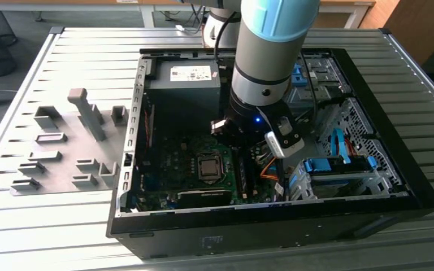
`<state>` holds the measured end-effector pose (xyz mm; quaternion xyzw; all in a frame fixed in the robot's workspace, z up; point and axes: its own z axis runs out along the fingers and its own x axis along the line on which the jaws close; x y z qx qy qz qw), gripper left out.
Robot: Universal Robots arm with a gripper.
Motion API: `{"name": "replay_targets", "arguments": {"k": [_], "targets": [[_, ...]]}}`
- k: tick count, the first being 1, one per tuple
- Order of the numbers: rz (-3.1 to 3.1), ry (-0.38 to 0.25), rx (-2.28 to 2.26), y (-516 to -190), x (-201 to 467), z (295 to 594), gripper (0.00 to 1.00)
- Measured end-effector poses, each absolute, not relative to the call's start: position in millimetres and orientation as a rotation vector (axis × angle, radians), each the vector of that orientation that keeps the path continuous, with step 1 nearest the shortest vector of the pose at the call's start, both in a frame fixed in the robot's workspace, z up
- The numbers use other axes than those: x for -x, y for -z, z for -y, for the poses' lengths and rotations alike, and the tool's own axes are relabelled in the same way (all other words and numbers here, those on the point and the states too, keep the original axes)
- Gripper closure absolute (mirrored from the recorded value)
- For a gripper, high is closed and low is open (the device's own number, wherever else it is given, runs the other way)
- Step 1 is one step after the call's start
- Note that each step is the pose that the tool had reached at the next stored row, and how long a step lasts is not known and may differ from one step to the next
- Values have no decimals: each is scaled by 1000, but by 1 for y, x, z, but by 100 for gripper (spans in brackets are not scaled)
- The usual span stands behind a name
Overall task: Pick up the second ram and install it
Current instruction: 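Insert the second ram into the second slot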
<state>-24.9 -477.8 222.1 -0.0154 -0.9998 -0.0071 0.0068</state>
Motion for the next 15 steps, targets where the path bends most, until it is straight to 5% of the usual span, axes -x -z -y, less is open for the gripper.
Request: {"name": "replay_targets", "arguments": {"k": [15], "targets": [[3128, 23, 32, -221, 25, 478, 86]]}}
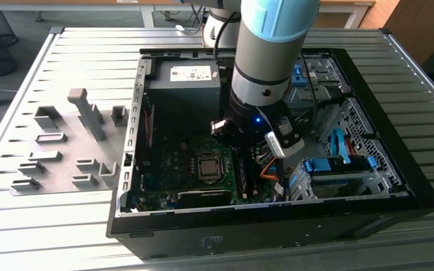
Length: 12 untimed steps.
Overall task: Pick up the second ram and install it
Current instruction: 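Insert the second ram into the second slot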
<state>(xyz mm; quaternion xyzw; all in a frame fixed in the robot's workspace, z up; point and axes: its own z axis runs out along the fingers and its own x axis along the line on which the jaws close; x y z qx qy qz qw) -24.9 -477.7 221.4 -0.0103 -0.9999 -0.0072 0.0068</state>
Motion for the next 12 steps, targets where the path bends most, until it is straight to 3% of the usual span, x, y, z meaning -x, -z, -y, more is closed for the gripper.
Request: {"name": "replay_targets", "arguments": {"k": [12], "targets": [[3127, 23, 32, -219, 26, 478, 86]]}}
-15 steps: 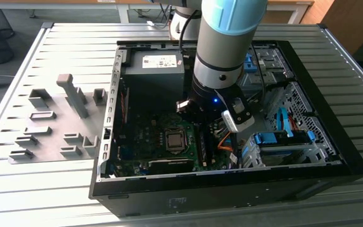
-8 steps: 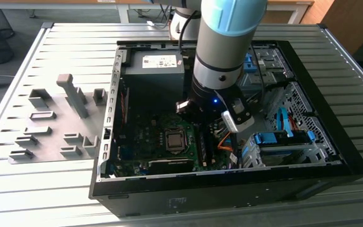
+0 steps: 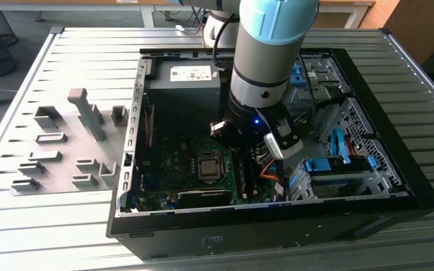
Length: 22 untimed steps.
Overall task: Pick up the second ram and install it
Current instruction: 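Insert the second ram into the second slot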
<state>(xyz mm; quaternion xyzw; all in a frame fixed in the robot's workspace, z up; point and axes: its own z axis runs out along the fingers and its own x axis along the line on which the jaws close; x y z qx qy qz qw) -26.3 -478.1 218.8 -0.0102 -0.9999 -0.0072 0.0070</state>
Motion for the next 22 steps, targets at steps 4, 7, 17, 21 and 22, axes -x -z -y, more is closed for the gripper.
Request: {"name": "replay_targets", "arguments": {"k": [4, 7, 17, 21, 22], "targets": [[3127, 22, 31, -223, 26, 478, 86], [3127, 23, 25, -223, 26, 478, 86], [3127, 22, -1, -221, 27, 478, 86], [3127, 22, -1, -220, 27, 478, 86], [3127, 22, -1, -220, 27, 478, 86]]}}
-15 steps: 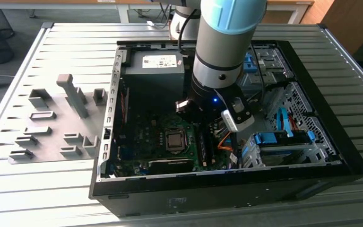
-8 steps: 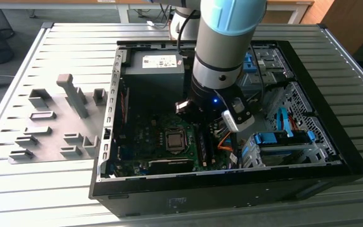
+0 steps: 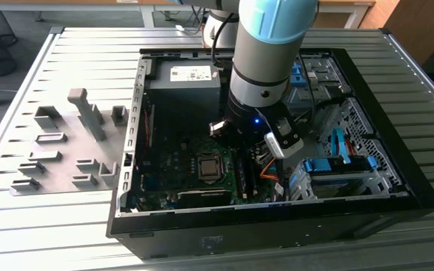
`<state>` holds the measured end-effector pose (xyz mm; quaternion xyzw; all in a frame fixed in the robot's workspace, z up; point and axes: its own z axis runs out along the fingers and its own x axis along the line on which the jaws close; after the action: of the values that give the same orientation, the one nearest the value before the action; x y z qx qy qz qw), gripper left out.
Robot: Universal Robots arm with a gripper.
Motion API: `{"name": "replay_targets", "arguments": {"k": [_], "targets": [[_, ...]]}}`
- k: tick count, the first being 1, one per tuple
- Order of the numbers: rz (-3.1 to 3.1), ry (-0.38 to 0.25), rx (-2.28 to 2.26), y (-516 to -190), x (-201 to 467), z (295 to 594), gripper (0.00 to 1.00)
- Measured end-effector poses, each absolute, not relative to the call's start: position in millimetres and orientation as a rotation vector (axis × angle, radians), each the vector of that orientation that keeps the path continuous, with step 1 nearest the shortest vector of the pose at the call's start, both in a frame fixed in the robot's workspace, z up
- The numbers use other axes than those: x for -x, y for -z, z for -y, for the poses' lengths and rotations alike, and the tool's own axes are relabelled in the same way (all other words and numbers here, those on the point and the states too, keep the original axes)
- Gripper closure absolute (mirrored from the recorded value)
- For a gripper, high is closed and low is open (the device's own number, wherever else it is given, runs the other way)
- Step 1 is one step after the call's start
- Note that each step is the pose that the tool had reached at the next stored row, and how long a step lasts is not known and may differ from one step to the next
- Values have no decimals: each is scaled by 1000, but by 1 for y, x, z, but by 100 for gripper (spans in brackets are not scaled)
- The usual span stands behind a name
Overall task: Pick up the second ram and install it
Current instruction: 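Insert the second ram into the second slot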
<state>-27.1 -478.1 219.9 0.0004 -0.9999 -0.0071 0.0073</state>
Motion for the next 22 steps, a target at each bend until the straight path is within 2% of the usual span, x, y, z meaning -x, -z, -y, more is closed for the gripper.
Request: {"name": "replay_targets", "arguments": {"k": [22], "targets": [[3127, 31, -1, -221, 27, 478, 86]]}}
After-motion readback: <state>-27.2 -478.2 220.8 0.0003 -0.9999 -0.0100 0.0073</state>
